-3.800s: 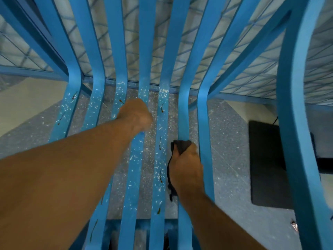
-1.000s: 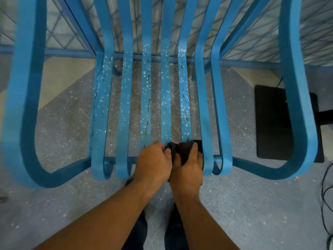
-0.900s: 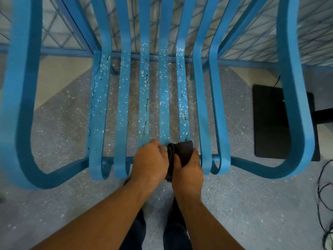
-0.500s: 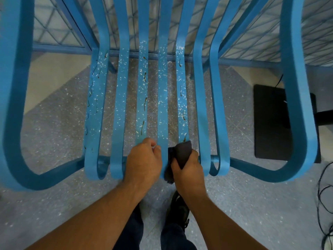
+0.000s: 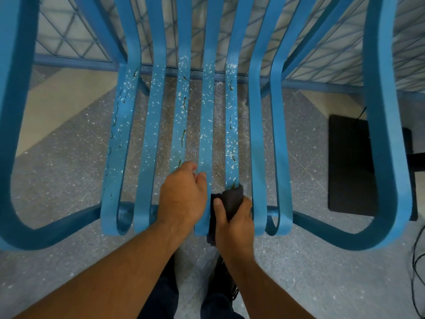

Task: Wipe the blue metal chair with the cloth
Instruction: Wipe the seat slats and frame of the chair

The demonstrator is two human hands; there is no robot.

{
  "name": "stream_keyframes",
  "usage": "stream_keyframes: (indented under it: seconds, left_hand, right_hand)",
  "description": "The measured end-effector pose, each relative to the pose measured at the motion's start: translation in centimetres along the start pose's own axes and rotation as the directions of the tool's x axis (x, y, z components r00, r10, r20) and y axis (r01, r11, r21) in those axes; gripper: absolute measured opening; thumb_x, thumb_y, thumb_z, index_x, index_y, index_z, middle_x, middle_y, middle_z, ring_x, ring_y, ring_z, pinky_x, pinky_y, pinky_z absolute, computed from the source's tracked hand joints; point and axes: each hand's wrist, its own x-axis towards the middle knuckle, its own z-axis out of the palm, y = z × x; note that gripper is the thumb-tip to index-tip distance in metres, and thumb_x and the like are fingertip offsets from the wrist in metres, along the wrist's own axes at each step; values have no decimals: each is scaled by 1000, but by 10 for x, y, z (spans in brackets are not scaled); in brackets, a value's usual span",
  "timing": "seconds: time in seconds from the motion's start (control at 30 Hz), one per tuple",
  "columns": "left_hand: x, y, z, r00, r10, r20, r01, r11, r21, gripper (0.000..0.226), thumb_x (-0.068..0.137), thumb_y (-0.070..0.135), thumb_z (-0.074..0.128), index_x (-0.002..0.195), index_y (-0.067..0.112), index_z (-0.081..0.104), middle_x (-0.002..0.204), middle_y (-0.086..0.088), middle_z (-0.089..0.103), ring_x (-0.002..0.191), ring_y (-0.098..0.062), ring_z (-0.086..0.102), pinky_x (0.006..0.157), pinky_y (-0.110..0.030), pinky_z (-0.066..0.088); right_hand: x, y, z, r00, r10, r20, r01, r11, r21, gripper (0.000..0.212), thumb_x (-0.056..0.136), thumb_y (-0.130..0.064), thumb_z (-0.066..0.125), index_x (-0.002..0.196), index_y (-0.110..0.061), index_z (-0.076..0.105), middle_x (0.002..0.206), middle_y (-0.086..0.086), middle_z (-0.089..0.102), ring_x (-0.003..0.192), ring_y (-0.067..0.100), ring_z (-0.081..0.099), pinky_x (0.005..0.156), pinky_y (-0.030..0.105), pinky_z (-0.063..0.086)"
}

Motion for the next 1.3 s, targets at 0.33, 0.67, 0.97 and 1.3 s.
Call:
stream_keyframes:
  seconds: [0.33, 0.67, 0.97, 1.3]
  left_hand:
    - [31, 5, -6, 997, 67, -34, -67, 998, -17, 33, 98, 29, 50, 126, 12, 57, 103, -2, 66, 84, -14, 59, 72, -24, 47]
    - [46, 14, -2, 990, 139, -36, -139, 990, -22, 33, 99, 30, 48, 127, 14, 56, 104, 0, 65, 84, -13, 61, 70, -23, 49]
    - [70, 9, -16, 973, 190, -130, -175, 977, 119, 42, 93, 22, 58, 132, 10, 51, 128, -8, 52, 119, -23, 47, 89, -25, 40]
    - [96, 13, -17, 999, -39, -2, 39, 984, 173, 40, 94, 34, 59, 117, 2, 51, 97, -9, 60, 78, -22, 58, 55, -27, 41]
  right_hand:
    - [21, -10, 4, 998, -42, -42, 38, 994, -103, 75, 87, -63, 51, 148, -26, 27, 129, 5, 60, 116, 29, 57, 93, 39, 48]
    - [19, -14, 7, 959, -207, -195, 173, 968, -179, 69, 91, -57, 23, 149, -22, 35, 132, 4, 60, 109, 27, 62, 88, 38, 52]
    - [38, -29, -1, 1000, -14, 11, 17, 954, -300, 58, 95, -55, 44, 137, -16, 37, 121, 8, 62, 101, 30, 62, 82, 37, 48]
    - [46, -34, 3, 993, -96, -68, 75, 962, -264, 55, 99, -51, 32, 141, -16, 40, 128, 8, 58, 110, 31, 58, 84, 39, 48]
